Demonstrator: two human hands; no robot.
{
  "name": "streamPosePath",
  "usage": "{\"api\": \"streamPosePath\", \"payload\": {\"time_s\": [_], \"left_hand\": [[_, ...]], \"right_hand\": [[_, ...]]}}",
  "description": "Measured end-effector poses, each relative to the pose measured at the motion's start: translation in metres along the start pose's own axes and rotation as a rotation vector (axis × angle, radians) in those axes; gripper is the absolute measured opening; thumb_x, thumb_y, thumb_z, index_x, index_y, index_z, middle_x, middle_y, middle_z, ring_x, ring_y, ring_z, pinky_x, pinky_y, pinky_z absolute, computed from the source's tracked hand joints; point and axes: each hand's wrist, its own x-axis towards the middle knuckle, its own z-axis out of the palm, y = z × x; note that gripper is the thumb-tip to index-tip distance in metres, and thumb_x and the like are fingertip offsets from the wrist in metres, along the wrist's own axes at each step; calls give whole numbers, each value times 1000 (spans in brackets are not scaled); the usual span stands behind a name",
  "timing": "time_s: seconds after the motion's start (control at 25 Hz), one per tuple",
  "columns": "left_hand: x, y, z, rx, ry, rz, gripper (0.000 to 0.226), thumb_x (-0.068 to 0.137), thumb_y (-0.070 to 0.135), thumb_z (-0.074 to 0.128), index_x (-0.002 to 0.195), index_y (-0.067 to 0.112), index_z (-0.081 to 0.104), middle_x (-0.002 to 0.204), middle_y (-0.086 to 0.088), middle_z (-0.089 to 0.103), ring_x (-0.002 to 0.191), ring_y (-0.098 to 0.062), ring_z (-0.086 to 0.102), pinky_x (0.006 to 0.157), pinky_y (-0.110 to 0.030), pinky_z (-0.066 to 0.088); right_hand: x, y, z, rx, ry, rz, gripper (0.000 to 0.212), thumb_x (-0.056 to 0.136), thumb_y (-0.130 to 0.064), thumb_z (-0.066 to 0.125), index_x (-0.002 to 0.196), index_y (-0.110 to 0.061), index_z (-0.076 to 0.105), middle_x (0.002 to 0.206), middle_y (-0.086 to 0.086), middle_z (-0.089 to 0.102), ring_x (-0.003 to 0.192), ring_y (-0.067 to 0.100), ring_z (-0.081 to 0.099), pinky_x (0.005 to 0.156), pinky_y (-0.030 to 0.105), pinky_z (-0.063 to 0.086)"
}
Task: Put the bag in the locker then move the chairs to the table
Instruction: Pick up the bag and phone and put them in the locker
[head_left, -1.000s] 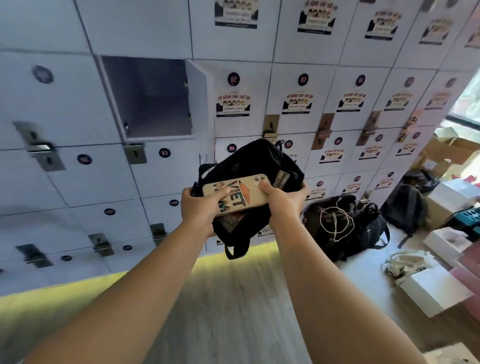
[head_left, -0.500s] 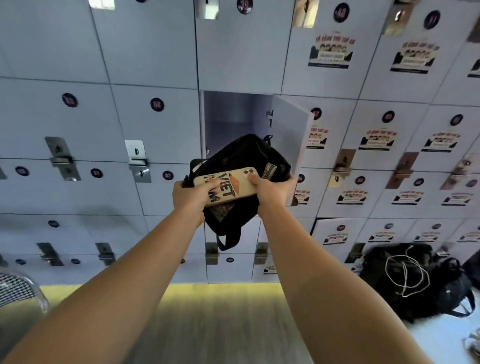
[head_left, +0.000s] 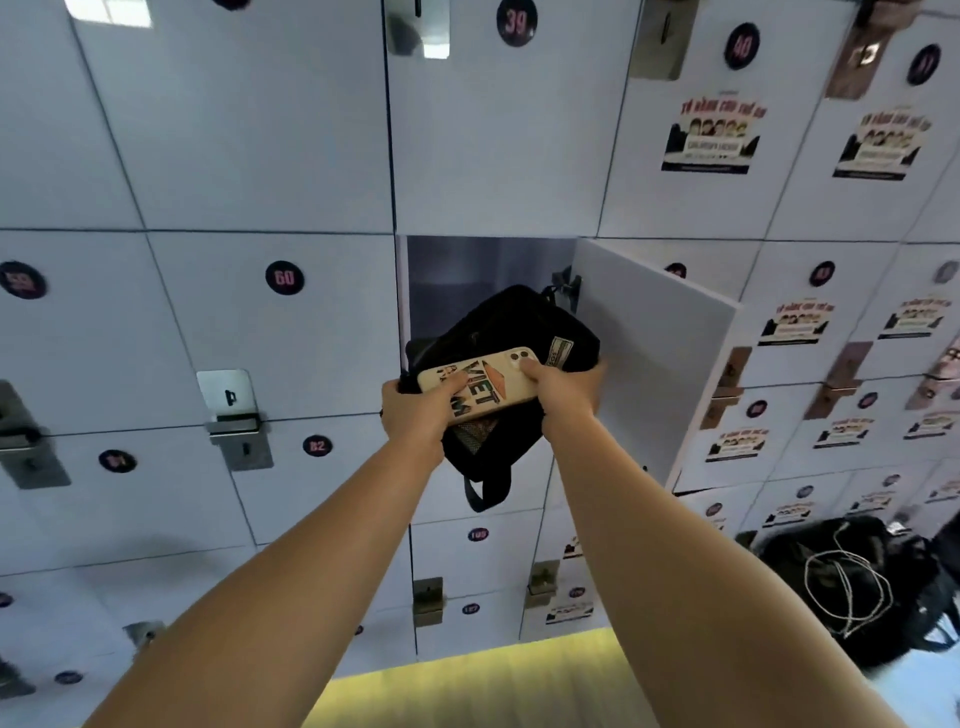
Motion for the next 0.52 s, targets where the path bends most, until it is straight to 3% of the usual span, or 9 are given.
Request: {"api": "streamPosePath", "payload": {"time_s": [0.2,0.4,0.52], "left_hand": [[90,-9,38,10,35,-11,64,68,20,89,118,16,48,105,-8,66,89,-21,69,83,-44,60],[155,-19,74,25,101,-21,63,77,19,82,127,15,45,104,-5,65,84,-16,67,70,-30,58],[187,-19,91,63,98,-43,70,75,20,79,135,13,43,114,-8,65,94,-22,67,83,-39,59]], "right_hand": [[95,14,50,-7,12,-60,89,60,-7,87,134,-22,41,116,3,62,100,26,66,88,47,56],[178,23,91,-67,-74,-48,94,60,-8,85,141,-20,39,124,6,64,107,28,64,91,50,55],[219,29,109,-65,-93,-28,93,59,-9,85,141,-17,41,127,9,63,110,28,63,93,50,54]]}}
